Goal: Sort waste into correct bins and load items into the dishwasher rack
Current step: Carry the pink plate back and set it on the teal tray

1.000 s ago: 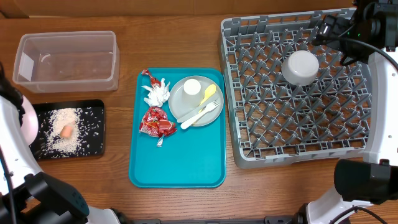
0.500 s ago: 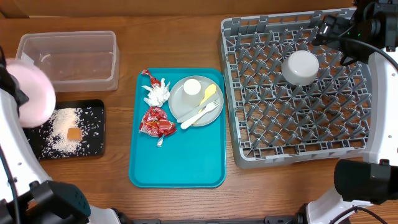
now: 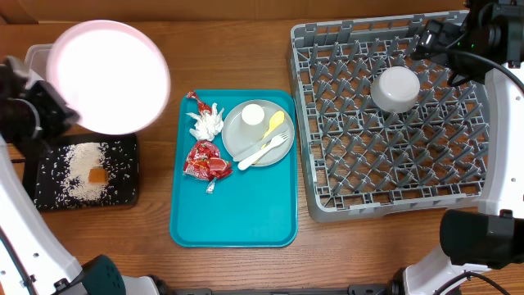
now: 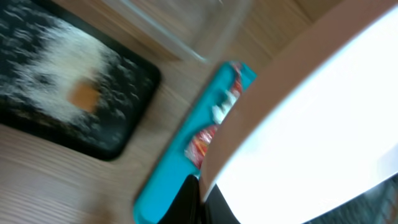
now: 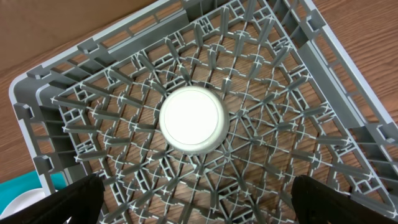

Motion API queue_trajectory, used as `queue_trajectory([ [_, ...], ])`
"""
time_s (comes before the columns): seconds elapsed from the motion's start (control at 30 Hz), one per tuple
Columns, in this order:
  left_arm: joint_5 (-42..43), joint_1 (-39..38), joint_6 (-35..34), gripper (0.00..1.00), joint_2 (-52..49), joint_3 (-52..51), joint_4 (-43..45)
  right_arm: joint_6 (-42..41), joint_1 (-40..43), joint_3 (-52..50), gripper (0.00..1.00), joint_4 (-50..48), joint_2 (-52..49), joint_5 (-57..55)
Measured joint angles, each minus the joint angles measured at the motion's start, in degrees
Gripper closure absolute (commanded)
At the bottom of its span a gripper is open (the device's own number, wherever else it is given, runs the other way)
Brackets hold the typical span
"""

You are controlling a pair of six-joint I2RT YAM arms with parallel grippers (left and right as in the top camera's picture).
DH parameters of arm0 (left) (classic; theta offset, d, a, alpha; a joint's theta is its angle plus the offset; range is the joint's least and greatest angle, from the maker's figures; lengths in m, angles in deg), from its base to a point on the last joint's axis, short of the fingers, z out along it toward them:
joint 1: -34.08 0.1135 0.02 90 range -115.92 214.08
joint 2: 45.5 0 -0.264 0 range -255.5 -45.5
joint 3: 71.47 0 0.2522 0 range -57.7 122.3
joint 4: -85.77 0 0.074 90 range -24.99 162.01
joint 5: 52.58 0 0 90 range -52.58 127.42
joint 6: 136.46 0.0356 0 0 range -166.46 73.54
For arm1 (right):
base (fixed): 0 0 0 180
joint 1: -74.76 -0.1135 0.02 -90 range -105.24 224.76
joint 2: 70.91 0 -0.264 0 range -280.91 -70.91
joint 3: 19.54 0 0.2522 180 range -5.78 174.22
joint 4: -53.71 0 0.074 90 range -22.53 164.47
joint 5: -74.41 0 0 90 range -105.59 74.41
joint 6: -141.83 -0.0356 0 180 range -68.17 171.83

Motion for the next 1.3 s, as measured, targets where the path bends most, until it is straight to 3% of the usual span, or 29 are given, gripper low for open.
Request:
queue_trajectory([
  [0.33,0.9,-16.6,4.2,0.96,0.0,-4.0,-3.6,0.0,0.0,0.0,0.0,0.0,0.0,0.0],
  [0.57,-2.5,-25.8,4.2,0.96,0.1,-14.0,-3.5,0.0,0.0,0.0,0.0,0.0,0.0,0.0],
  [0.73,-3.5,-28.8,4.5,0.96,0.1,-23.9,-1.9,0.0,0.0,0.0,0.0,0.0,0.0,0.0],
  [0.93,-3.9,-31.1,4.5,0.96,0.1,-39.5,9.0,0.0,0.0,0.0,0.0,0.0,0.0,0.0],
  [1.3,-2.4,-31.1,4.4,0.96,0.1,-56.8,19.3,0.0,0.0,0.0,0.0,0.0,0.0,0.0],
])
